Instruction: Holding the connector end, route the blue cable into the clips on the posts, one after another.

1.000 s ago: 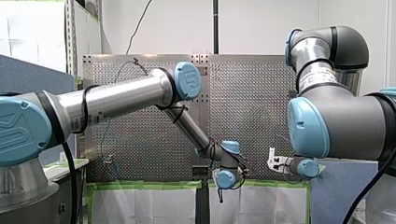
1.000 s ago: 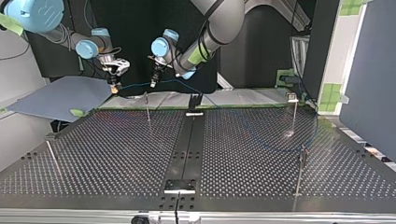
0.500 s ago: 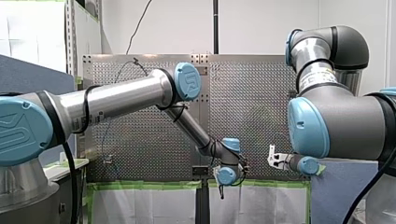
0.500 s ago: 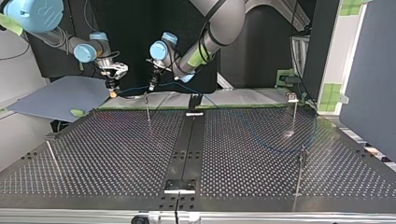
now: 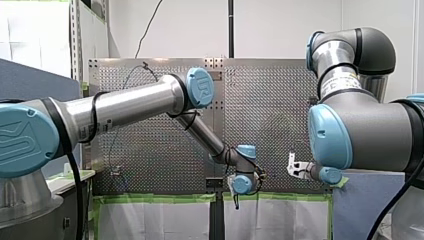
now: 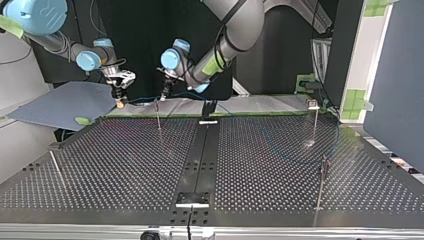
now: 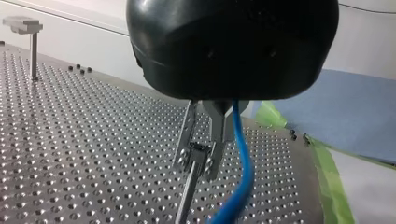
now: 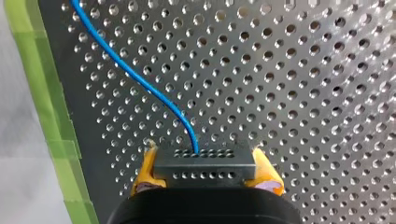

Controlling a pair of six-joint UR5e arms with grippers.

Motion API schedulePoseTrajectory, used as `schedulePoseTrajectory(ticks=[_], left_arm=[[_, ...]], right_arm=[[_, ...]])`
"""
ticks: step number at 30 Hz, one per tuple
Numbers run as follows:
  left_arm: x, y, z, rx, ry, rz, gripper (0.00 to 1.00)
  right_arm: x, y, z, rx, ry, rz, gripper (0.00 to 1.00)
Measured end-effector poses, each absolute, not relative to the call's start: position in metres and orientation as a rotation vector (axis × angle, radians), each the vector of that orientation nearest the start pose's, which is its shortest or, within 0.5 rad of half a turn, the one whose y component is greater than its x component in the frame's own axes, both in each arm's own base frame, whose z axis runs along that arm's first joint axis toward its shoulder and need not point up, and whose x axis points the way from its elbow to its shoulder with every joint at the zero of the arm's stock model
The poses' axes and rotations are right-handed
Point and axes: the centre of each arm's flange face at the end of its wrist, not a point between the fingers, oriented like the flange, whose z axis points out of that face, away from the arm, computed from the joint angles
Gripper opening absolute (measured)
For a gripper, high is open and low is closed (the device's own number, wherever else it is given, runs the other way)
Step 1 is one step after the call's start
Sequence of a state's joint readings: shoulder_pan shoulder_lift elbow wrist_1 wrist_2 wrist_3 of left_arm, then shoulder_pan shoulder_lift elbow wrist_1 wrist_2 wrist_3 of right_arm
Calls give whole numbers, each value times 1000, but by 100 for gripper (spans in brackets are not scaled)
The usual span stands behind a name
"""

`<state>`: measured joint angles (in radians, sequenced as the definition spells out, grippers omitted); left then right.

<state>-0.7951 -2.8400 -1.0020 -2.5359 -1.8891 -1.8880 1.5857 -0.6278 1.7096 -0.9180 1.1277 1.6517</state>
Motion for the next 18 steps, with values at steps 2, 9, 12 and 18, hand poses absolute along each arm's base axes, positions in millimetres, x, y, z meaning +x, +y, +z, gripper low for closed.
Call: schedulePoseTrajectory(ticks=[2,9,12,18], left_arm=[[483,-635,-71,157,1684,-576,0],[490,-637,-65,151,1672,-582,0],[494,-637,-62,149,1665,-586,0],[502,-633,-65,144,1668,-586,0]], right_arm=[[187,-599,-46,1628,-1176,1544,0],[193,-604,-42,1632,-1161,1553,0],[193,-606,-41,1630,-1159,1554,0],[191,-608,-41,1624,-1160,1553,0]])
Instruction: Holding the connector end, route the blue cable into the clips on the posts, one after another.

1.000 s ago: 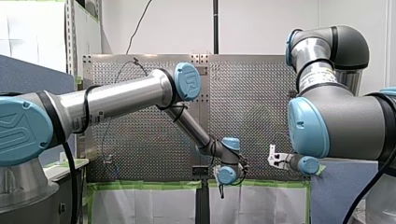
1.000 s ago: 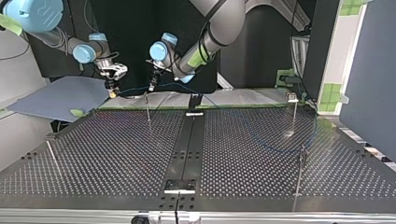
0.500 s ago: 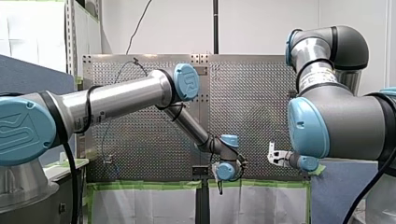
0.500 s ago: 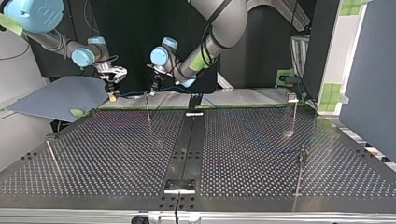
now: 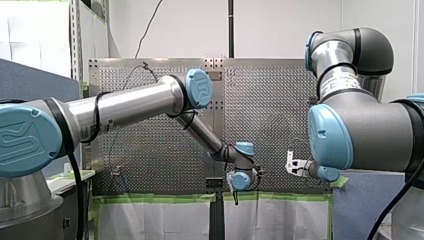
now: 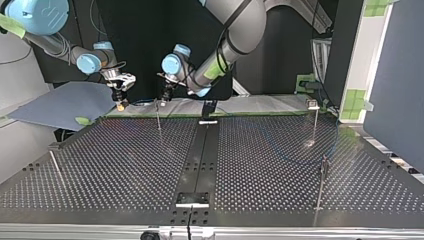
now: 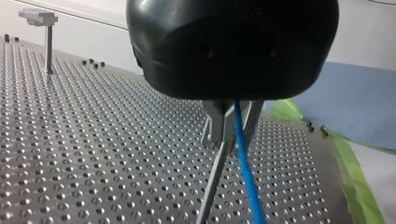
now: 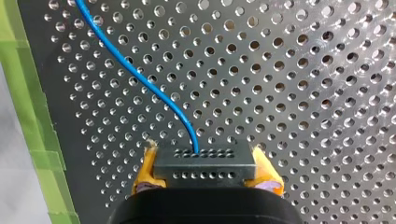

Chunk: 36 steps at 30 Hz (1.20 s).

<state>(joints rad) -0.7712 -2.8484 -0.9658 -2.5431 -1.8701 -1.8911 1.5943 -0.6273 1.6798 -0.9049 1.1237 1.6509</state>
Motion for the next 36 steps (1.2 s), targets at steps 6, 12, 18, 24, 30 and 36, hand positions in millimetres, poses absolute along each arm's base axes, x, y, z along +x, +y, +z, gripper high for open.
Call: schedulePoseTrajectory(ticks=[6,12,18,24,30,36], left_arm=[[506,-628,-80,147,1691,-586,0],[515,-630,-76,143,1683,-622,0],[515,-633,-74,155,1682,-650,0],[518,-630,-77,155,1687,-648,0],[520,-627,-80,153,1692,-642,0],[521,-625,-80,151,1693,-639,0]], right_arm=[[191,-608,-41,1624,-1159,1552,0],[191,-608,-41,1623,-1159,1553,0],[189,-609,-40,1618,-1160,1552,0],[186,-611,-41,1603,-1174,1542,0],[180,-613,-41,1580,-1190,1529,0],[174,-615,-41,1565,-1202,1519,0]])
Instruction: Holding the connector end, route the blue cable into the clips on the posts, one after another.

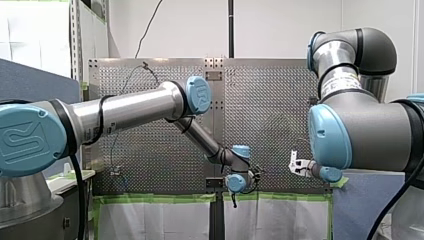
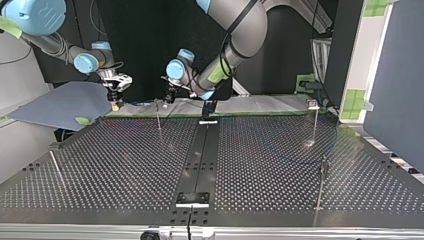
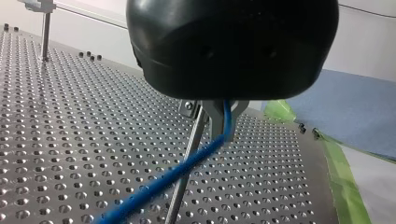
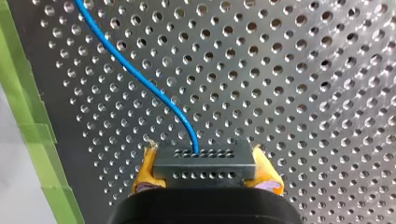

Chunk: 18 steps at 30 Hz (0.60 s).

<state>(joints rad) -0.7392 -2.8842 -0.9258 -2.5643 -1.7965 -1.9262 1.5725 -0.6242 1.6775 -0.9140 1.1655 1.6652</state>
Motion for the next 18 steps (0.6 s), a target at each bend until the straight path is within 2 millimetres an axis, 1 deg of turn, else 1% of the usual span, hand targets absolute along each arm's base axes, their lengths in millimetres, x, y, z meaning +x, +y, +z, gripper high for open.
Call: schedulePoseTrajectory(ticks=[4,10,18], left_arm=[[523,-624,-81,149,1694,-637,0],[526,-622,-80,151,1693,-637,0],[536,-614,-80,145,1695,-636,0]], right_arm=[[171,-616,-44,1558,-1209,1515,0],[168,-613,-61,1572,-1230,1500,0],[168,-618,-62,1564,-1227,1505,0]])
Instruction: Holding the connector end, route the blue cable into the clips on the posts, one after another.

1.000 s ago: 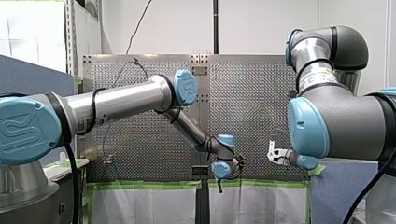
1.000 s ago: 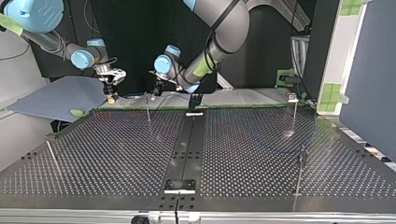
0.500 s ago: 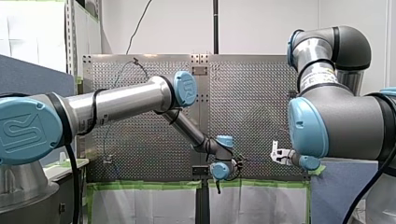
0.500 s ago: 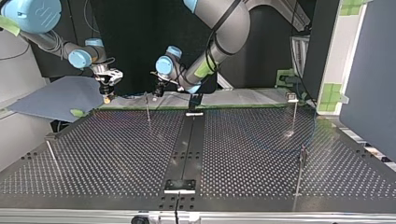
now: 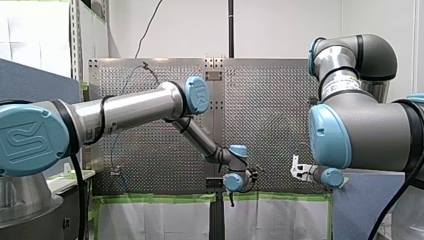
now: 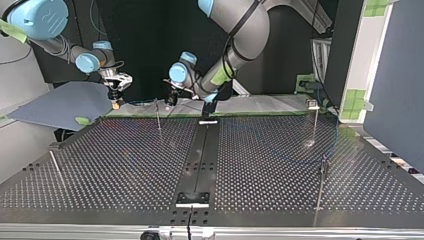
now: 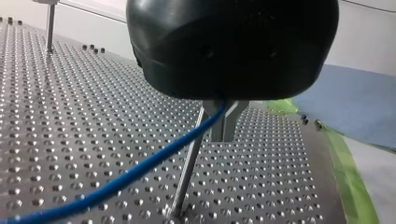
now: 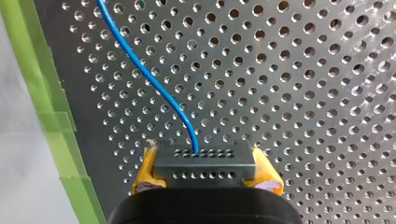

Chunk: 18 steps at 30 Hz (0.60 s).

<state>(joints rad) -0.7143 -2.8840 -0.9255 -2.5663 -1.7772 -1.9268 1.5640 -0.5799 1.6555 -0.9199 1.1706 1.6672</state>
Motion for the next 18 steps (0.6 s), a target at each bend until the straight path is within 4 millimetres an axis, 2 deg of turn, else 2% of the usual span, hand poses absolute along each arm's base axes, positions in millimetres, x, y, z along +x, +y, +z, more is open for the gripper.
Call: schedulePoseTrajectory(ticks=[7,13,18], left_arm=[[542,-610,-80,139,1698,-640,0],[551,-610,-72,137,1694,-662,0],[562,-609,-65,133,1691,-677,0]], right_arm=[[168,-623,-65,1560,-1223,1509,0],[168,-628,-71,1562,-1223,1510,0],[170,-636,-68,1555,-1212,1519,0]])
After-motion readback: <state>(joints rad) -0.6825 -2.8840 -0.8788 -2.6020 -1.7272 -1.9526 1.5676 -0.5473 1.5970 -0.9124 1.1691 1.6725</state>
